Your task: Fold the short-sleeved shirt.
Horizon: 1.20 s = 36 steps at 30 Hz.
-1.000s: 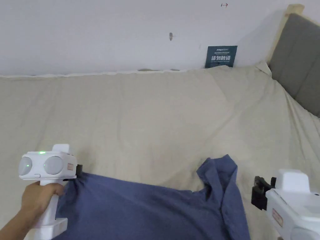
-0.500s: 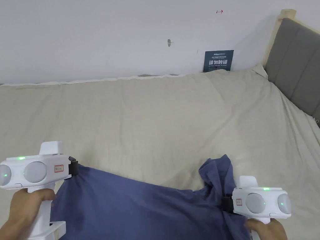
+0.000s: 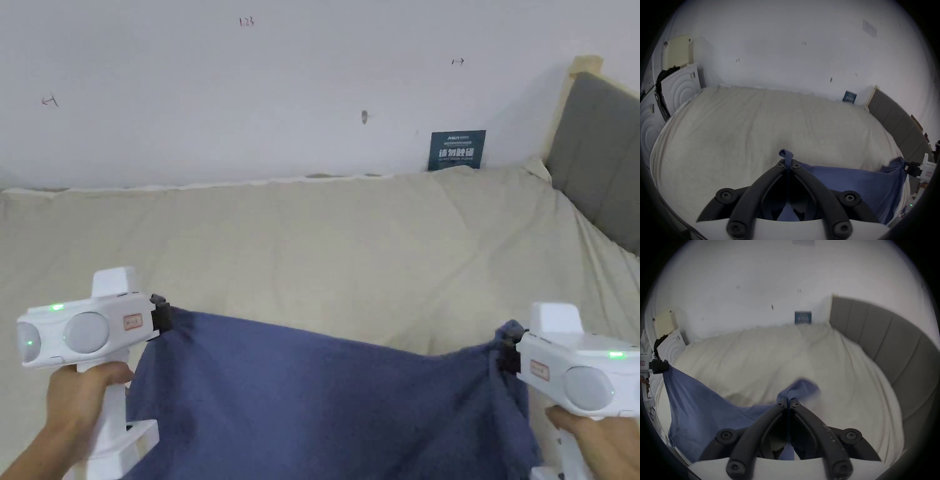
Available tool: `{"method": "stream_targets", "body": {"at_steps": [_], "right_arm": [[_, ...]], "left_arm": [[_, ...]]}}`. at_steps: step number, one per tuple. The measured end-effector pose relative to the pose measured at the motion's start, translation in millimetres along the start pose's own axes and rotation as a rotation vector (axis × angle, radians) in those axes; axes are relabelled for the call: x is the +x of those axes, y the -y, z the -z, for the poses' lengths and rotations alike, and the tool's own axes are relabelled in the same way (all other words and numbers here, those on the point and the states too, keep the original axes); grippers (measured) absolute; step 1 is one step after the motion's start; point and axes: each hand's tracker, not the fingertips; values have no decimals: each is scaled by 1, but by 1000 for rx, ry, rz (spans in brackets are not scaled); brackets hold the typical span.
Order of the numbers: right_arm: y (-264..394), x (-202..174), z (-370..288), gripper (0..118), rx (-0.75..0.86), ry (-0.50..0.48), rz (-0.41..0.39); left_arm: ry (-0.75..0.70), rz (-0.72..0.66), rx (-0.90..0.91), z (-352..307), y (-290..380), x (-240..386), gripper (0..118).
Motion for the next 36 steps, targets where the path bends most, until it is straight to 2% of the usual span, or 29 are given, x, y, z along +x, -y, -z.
{"method": "stream_targets", "body": {"at_steps": [3,8,14,20,28,36], "right_arm": [[-47,-12,-39,3,161,11,-79],[-150,-43,-103,3,386,15,-145],[-255,-64,-155,3,594,-4,-139],[-316,-65,-168,3,700,-40,-85],[-330,-57,-134,3,728,-80,-38],[-255,-48,-35,3,521,-106,-11]], "left_arm": [[-14,-2,111,-41,-38,-3,2],[-68,2,300,-106,-120,-5,2],[-144,28,490,-163,-213,-5,2],[-165,5,608,-183,-258,-6,2],[-178,45,628,-143,-255,-5,2],[-200,78,400,-29,-176,-12,2]]}}
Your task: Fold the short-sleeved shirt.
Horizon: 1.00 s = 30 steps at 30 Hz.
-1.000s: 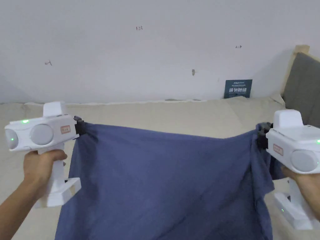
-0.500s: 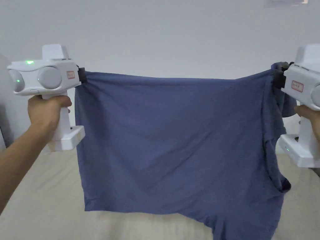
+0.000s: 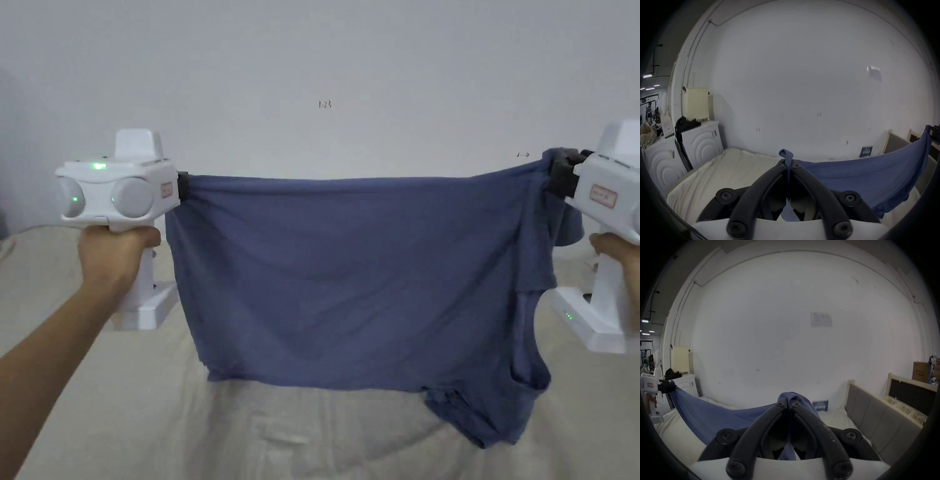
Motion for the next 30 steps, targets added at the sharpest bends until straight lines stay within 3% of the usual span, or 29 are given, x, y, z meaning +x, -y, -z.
{"method": "stream_targets", "body": {"at_steps": [6,11,21,30], "right_arm": [[103,9,8,3,-173,-17,62],[176,13,-30,3,-286,-56,95],[277,21,-168,3,-484,-126,147],[339,28,-279,3,-627,-81,170]], "left_arm": [[10,2,-171,26,107,6,2],[24,-39,-291,1,184,-5,2],[35,-79,-499,-120,312,-53,2],[25,-38,-615,-225,378,-74,2]]}}
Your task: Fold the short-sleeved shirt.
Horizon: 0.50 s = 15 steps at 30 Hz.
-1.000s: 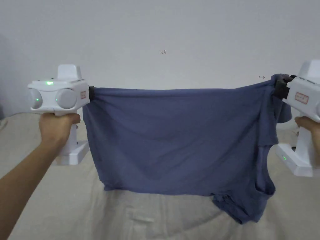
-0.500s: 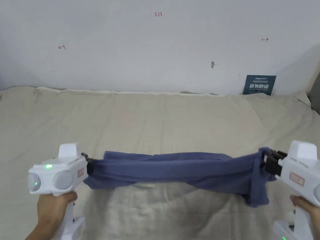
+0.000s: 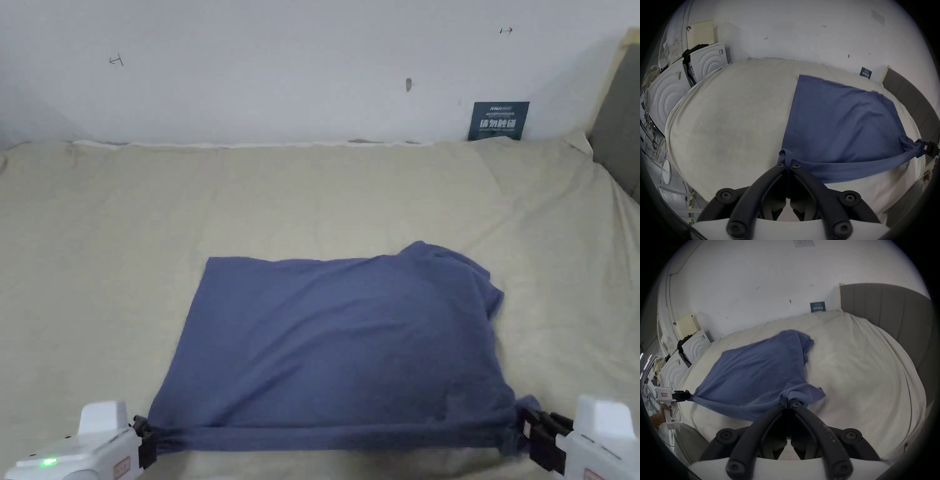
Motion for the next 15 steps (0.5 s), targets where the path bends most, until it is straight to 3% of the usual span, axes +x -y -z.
{"method": "stream_targets", "body": {"at_steps": [7,12,14,15], "right_arm": [[55,-3,7,3,-161,93,37],[65,-7,14,3,-184,125,61],[56,-16,6,6,-170,141,57],[50,-20,0,17,-148,153,42]], "left_arm": [[-38,28,-102,6,44,-1,2],[-49,24,-103,1,34,2,3],[-36,21,-105,-7,29,3,14],[-32,14,-92,-13,25,4,40]]}}
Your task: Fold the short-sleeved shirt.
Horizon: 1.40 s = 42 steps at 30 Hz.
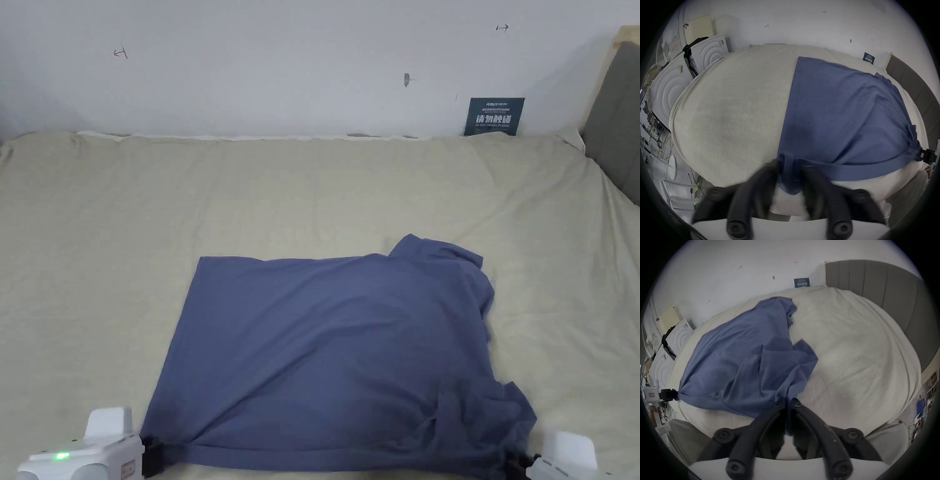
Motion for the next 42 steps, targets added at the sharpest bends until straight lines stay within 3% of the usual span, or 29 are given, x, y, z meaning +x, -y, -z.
{"method": "stream_targets", "body": {"at_steps": [1,3,4,6,14,16,17,19,20,21,22,24,31,36,42], "right_arm": [[-7,-4,-8,36,29,18,-11],[-23,-14,-28,81,114,20,-38],[-33,-19,-39,93,168,8,-50],[-56,-32,-63,103,287,10,-67],[-107,-75,-135,103,647,59,-137],[-109,-82,-145,98,703,86,-144],[-109,-84,-148,91,728,95,-154],[-109,-87,-150,58,744,113,-169],[-108,-89,-152,36,744,117,-176],[-107,-90,-153,10,748,118,-179],[-107,-90,-152,4,752,120,-183],[-104,-90,-152,2,757,123,-190],[-101,-88,-151,2,749,122,-192],[-99,-85,-145,2,721,114,-181],[-94,-84,-137,2,688,106,-181]], "left_arm": [[10,-3,24,-6,-4,1,71],[33,-13,118,-26,-17,6,115],[39,-16,191,-43,-24,12,118],[54,4,325,-70,-42,22,117],[10,107,770,-149,-83,64,116],[-18,119,823,-155,-88,71,107],[-19,126,840,-158,-88,75,95],[-11,126,862,-162,-87,80,44],[-8,121,863,-162,-88,83,16],[-6,113,866,-162,-87,86,1],[-1,111,867,-161,-86,87,1],[47,126,855,-159,-84,85,0],[51,141,795,-150,-75,83,0],[78,142,619,-127,-69,73,0],[85,147,266,-78,-48,43,1]]}}
